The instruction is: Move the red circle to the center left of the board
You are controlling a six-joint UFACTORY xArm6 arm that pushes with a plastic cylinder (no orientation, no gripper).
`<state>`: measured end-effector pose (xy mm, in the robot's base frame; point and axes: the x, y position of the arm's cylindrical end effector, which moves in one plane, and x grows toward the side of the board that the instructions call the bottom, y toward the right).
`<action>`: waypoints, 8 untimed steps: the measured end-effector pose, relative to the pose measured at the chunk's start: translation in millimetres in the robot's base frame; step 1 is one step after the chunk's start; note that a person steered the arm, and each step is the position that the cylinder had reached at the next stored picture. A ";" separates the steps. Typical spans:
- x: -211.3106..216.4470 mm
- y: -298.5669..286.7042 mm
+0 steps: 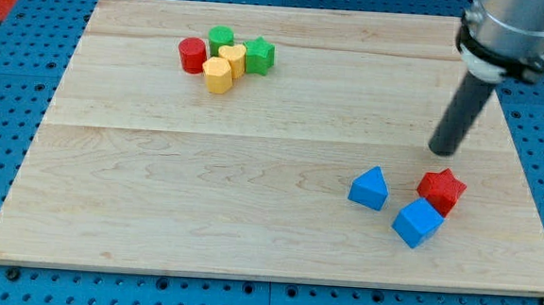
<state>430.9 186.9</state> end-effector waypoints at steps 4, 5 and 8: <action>-192.6 -227.6; -165.3 -276.0; -125.7 -299.6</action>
<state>305.1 -112.7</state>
